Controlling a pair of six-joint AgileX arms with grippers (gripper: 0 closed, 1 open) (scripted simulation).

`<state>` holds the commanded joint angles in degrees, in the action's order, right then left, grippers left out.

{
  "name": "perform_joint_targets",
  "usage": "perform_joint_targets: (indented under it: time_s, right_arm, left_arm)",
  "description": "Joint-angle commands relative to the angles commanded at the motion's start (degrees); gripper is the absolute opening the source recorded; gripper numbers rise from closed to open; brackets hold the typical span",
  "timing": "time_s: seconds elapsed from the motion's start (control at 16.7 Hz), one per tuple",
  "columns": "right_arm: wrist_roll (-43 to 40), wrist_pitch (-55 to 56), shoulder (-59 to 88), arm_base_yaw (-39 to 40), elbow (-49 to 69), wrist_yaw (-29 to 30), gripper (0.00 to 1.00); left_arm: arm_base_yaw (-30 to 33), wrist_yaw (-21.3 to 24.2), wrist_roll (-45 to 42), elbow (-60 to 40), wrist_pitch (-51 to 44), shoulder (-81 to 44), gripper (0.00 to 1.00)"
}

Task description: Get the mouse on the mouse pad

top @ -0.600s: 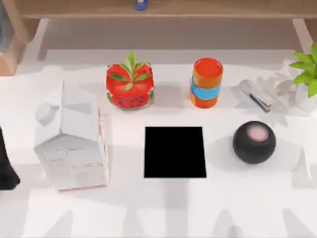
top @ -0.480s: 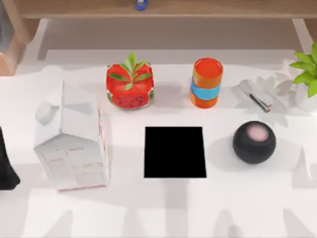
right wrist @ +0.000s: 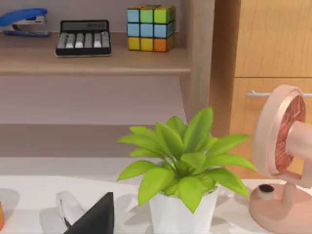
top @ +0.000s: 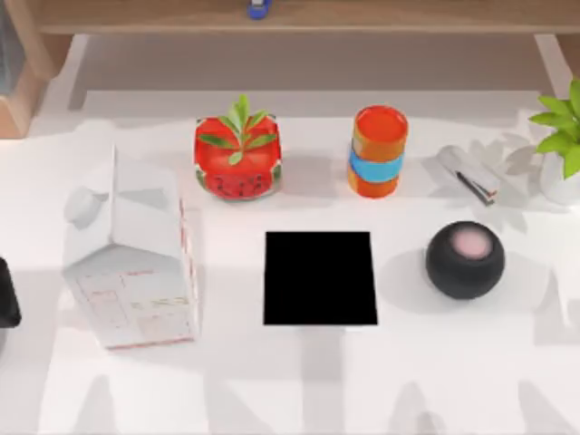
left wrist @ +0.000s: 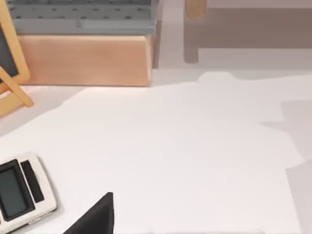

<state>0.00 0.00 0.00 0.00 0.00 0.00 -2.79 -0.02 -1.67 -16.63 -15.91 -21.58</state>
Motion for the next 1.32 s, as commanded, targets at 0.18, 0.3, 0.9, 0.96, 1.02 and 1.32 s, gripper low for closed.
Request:
perform_joint_targets:
  time_s: [0.18, 0.3, 0.9, 0.96, 1.02, 1.32]
  right_arm:
    - [0.00, 0.00, 0.00, 0.00, 0.00, 0.00, 1.00]
    - [0.00, 0.00, 0.00, 0.00, 0.00, 0.00, 1.00]
    - [0.00, 0.00, 0.00, 0.00, 0.00, 0.00, 1.00]
    - [0.00, 0.00, 0.00, 0.00, 0.00, 0.00, 1.00]
    - [0.00, 0.00, 0.00, 0.00, 0.00, 0.00, 1.00]
    - [0.00, 0.00, 0.00, 0.00, 0.00, 0.00, 1.00]
  left_arm:
    - [-1.72, 0.01, -1.09, -10.43, -10.11, -15.60, 1.00]
    - [-2.92, 0.01, -1.85, -17.64, -17.15, -26.76, 1.00]
    - [-7.48, -0.17, -4.56, -43.78, -43.15, -67.71, 1.00]
    - [-7.63, -0.18, -4.64, -44.62, -44.00, -68.93, 1.00]
    - [-7.70, -0.18, -4.69, -45.04, -44.43, -69.54, 1.00]
    - [-7.43, -0.18, -4.64, -44.77, -44.16, -69.48, 1.00]
